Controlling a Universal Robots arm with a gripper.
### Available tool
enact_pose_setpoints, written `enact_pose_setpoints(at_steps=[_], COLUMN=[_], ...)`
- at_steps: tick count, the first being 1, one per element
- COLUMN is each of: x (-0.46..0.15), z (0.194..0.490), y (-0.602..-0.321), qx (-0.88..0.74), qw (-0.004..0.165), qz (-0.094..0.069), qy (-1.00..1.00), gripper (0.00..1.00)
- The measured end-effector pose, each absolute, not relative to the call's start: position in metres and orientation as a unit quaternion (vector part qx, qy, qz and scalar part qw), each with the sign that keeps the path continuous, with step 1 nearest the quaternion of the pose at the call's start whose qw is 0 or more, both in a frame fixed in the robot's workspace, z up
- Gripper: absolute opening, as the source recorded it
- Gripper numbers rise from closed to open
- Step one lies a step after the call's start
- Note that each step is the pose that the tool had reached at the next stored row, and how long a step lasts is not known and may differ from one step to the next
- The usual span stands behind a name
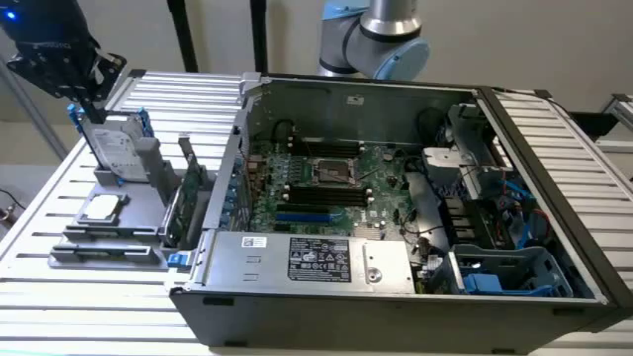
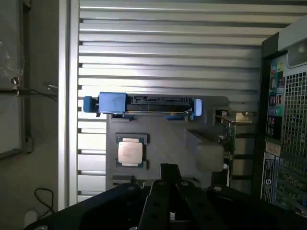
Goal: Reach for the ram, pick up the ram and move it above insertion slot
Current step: 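Reach for the ram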
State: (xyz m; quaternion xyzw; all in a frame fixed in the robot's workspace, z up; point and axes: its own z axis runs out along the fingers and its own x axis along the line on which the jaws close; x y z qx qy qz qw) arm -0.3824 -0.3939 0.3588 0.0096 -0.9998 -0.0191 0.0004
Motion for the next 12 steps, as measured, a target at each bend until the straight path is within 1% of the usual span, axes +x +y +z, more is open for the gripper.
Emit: enact_pose_setpoints(at_steps=[12], x=[-0.3824], z=[0.3588], y=[-0.3939], qx=[0.010], qw=[0.000], qz=[-0.019], qy=[-1.000], gripper=[0.11])
